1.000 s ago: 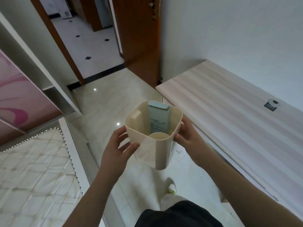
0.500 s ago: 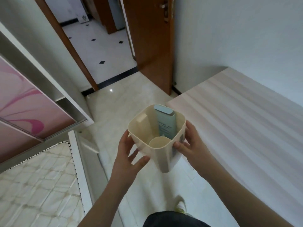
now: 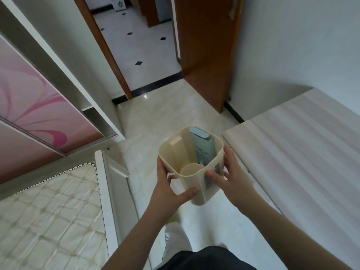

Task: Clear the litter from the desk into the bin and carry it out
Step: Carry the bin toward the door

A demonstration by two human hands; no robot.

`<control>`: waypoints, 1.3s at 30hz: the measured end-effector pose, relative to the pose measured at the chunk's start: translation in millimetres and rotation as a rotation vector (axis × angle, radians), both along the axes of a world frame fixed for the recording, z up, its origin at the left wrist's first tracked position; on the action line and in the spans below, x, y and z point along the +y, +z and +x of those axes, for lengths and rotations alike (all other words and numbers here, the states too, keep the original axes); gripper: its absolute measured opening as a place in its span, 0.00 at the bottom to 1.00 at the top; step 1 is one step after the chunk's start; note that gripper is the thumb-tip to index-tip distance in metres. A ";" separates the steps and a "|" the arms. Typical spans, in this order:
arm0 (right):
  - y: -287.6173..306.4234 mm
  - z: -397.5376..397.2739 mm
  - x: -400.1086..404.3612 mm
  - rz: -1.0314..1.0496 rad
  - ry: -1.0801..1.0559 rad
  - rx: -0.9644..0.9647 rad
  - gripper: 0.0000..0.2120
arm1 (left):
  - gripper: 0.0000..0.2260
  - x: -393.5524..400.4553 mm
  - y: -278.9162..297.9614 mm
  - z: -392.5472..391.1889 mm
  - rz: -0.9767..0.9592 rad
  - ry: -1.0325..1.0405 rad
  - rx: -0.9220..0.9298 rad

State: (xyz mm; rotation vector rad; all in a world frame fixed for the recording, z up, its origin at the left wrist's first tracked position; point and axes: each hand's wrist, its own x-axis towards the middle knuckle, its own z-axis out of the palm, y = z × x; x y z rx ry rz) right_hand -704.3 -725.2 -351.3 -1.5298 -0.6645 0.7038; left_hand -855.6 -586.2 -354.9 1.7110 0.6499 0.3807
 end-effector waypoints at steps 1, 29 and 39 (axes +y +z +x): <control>-0.3 2.5 13.6 -0.007 -0.003 -0.010 0.34 | 0.55 13.2 -1.6 3.2 -0.007 0.009 -0.007; 19.8 150.4 202.9 -0.117 -0.141 0.149 0.16 | 0.53 294.1 -1.8 195.4 -0.007 -0.439 0.025; 32.2 278.9 204.0 -0.104 -0.200 0.053 0.16 | 0.50 304.5 22.4 340.4 0.048 -0.514 0.011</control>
